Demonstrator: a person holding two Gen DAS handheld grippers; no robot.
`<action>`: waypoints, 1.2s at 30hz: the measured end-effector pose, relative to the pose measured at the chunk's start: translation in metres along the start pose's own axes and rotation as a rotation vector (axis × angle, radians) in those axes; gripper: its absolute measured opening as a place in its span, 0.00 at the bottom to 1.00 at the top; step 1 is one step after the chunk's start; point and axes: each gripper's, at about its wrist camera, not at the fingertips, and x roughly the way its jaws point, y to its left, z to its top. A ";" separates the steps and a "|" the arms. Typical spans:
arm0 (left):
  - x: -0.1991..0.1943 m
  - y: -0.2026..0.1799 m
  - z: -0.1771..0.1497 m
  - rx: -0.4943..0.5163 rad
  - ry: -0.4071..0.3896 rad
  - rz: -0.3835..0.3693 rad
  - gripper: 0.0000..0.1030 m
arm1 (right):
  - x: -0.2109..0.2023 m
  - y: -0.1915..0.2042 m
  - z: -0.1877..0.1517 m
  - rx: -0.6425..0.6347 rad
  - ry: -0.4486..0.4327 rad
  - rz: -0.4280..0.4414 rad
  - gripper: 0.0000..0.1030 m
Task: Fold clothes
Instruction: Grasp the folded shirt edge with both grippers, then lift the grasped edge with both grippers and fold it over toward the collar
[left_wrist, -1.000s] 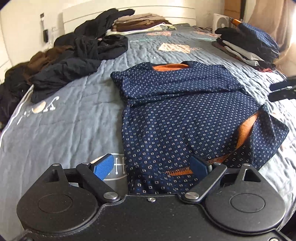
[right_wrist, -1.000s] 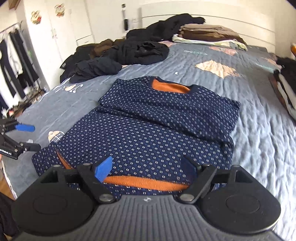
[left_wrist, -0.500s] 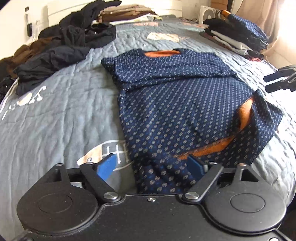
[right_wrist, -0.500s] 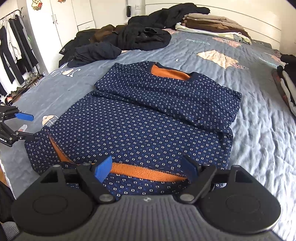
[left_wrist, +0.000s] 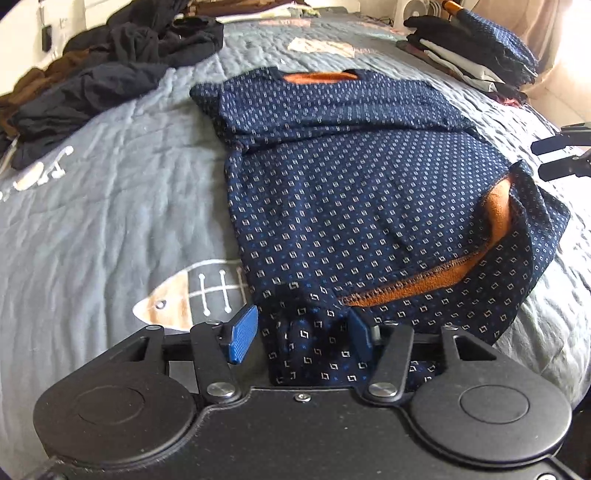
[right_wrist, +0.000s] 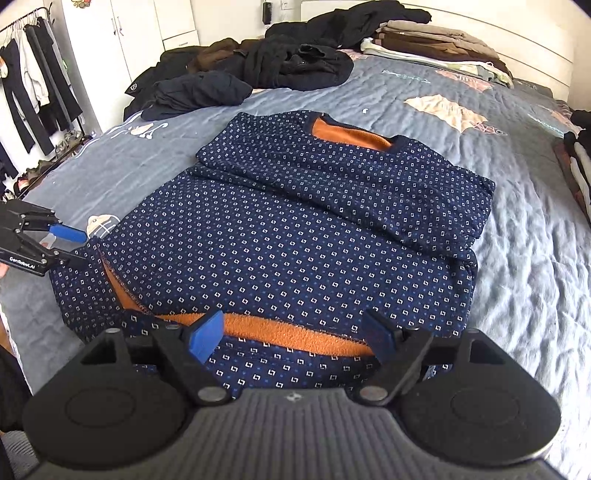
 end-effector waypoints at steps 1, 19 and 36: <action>0.001 -0.001 -0.001 0.003 0.006 -0.016 0.45 | 0.000 -0.001 -0.001 0.002 0.001 -0.001 0.79; 0.017 -0.022 0.002 0.052 0.060 -0.035 0.30 | -0.015 -0.037 -0.016 0.061 -0.010 -0.055 0.79; 0.024 -0.027 0.005 0.056 0.078 -0.004 0.34 | 0.022 -0.084 -0.044 0.052 0.018 -0.019 0.79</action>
